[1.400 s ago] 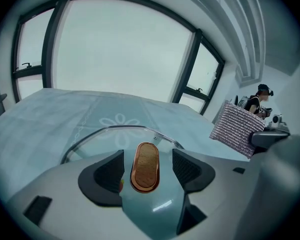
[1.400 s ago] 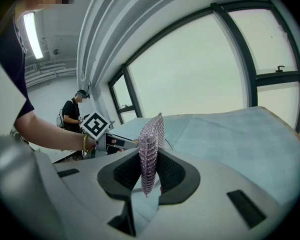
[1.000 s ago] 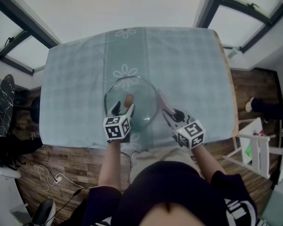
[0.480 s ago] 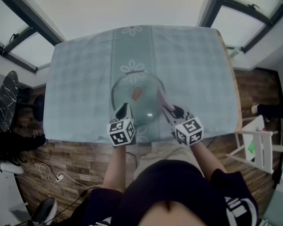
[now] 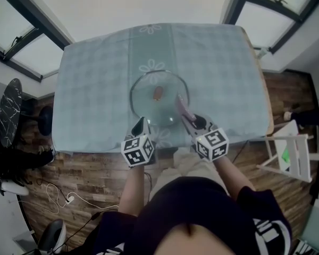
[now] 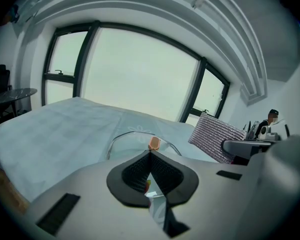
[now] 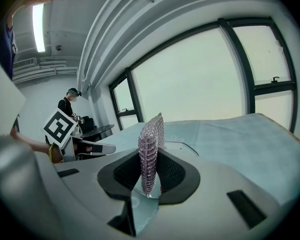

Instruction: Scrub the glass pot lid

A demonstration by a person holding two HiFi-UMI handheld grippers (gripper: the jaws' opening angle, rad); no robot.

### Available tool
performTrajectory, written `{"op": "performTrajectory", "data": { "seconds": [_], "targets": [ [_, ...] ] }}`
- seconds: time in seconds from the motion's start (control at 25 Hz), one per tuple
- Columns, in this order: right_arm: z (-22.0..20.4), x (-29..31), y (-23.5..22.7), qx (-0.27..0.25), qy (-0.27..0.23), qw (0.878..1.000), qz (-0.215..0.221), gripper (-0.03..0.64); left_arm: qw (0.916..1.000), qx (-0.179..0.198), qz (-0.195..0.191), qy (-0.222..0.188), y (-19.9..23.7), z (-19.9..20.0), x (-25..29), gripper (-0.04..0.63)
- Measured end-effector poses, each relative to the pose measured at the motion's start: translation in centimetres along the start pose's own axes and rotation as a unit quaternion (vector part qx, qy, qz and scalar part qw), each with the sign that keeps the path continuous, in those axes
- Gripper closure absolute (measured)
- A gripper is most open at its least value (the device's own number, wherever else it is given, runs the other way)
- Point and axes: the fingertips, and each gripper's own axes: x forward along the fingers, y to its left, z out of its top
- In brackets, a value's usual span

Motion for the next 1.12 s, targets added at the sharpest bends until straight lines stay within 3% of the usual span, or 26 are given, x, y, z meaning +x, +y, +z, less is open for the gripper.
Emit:
{"op": "performTrajectory", "data": {
  "seconds": [1.12],
  "targets": [
    [-3.8,-7.2,9.1,-0.011,-0.009,1.000,-0.028,0.537,0.9984,-0.006,-0.056,-0.005,-2.3,-5.0,-10.0,0.597]
  ]
}}
